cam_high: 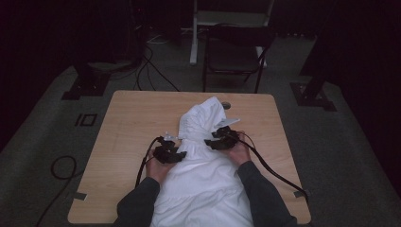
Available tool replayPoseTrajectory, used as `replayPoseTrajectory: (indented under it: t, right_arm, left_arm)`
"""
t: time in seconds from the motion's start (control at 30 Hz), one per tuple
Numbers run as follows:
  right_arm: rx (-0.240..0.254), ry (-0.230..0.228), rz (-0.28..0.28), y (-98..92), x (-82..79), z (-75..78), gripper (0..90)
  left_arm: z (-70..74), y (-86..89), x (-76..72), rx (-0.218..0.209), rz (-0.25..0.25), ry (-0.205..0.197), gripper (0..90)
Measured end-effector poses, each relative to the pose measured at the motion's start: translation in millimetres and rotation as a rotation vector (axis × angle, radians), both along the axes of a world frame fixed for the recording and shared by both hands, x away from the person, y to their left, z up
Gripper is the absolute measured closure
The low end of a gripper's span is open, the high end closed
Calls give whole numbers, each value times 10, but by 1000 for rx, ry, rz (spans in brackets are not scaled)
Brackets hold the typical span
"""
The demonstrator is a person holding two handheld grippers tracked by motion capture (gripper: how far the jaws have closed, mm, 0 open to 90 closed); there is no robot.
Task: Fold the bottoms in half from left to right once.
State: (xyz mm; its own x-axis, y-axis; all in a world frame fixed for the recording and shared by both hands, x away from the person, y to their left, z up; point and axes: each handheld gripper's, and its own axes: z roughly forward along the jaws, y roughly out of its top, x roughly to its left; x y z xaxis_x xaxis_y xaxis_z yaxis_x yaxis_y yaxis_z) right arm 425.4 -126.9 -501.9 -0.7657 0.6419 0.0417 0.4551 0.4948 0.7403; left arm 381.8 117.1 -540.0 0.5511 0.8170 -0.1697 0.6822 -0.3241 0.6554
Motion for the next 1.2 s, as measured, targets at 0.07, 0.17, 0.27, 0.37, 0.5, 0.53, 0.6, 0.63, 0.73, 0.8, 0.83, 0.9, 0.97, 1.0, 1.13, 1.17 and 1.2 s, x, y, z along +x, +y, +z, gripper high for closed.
replayPoseTrajectory:
  t: [0.07,0.17,0.27,0.37,0.5,0.53,0.6,0.63,0.73,0.8,0.83,0.9,0.97,1.0,1.13,1.17,1.2]
  right_arm:
    - [-32,-9,26,146,46,-35,504]
    - [-115,0,40,244,160,-101,788]
    - [-40,12,-5,121,293,-23,877]
    - [51,-20,-162,-142,456,84,883]
    - [114,30,-440,-546,687,4,854]
    - [109,55,-481,-611,719,-48,819]
    - [108,90,-506,-697,735,-130,701]
    - [116,106,-489,-714,728,-155,640]
    - [111,79,-436,-710,667,-189,566]
    - [107,89,-404,-687,649,-212,528]
    - [97,87,-384,-667,642,-226,523]
    - [84,84,-363,-638,635,-257,524]
    - [76,96,-361,-622,646,-301,537]
    - [65,100,-369,-618,651,-322,549]
    - [32,109,-368,-586,663,-404,568]
    - [27,107,-369,-576,656,-419,585]
    - [20,98,-368,-568,646,-422,596]
  left_arm:
    - [-26,-29,6,12,1,-5,624]
    - [-22,-47,-8,21,-1,0,757]
    - [-21,-58,-23,32,2,-8,811]
    - [-26,-58,-34,28,8,-9,816]
    - [-37,-39,-47,8,27,-5,790]
    - [-37,-32,-49,0,25,-1,757]
    - [-30,-34,-58,-12,10,10,665]
    - [-23,-40,-61,-12,2,15,606]
    - [10,-34,-41,-12,-4,6,523]
    - [56,-9,-2,-43,10,1,493]
    - [86,-4,20,-46,18,-9,480]
    - [143,-21,66,-55,23,-32,478]
    - [169,-70,129,-32,22,-46,482]
    - [164,-99,167,-18,24,-50,485]
    - [76,-190,305,10,46,-41,504]
    - [44,-198,328,25,49,-35,532]
    - [12,-205,340,43,60,-31,569]
